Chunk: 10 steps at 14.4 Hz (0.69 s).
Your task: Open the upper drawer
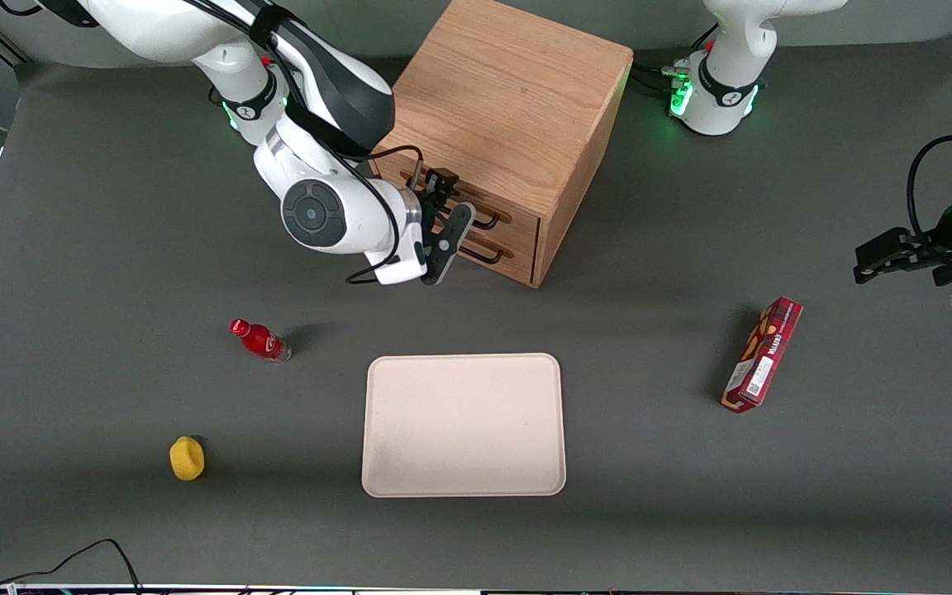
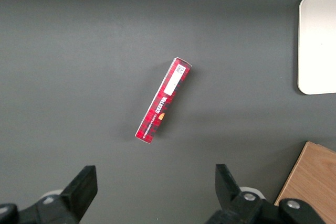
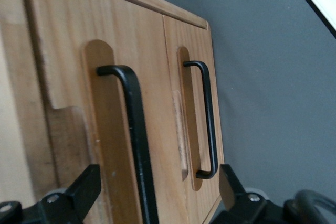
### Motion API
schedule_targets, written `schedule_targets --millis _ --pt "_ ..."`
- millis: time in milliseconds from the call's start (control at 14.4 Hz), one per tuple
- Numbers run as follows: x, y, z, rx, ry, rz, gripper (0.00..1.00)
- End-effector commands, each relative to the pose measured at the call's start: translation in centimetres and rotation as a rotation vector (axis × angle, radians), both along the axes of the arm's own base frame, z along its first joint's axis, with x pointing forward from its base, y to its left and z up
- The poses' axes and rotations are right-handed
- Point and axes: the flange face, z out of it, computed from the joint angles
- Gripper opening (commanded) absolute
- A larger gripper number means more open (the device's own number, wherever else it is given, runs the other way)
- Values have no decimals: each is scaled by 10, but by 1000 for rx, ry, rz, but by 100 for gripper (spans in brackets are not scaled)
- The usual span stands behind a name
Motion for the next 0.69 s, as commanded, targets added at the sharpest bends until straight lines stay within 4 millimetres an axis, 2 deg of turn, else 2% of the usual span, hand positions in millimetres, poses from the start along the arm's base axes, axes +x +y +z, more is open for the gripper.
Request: schedule_targets --millis 0,347,485,624 --pt "5 -1 -10 10 -18 8 100" --pt "13 0 -35 1 -28 5 100" --pt "18 -3 -41 -11 -46 9 100" --pt "32 -10 -39 -8 -61 -12 100"
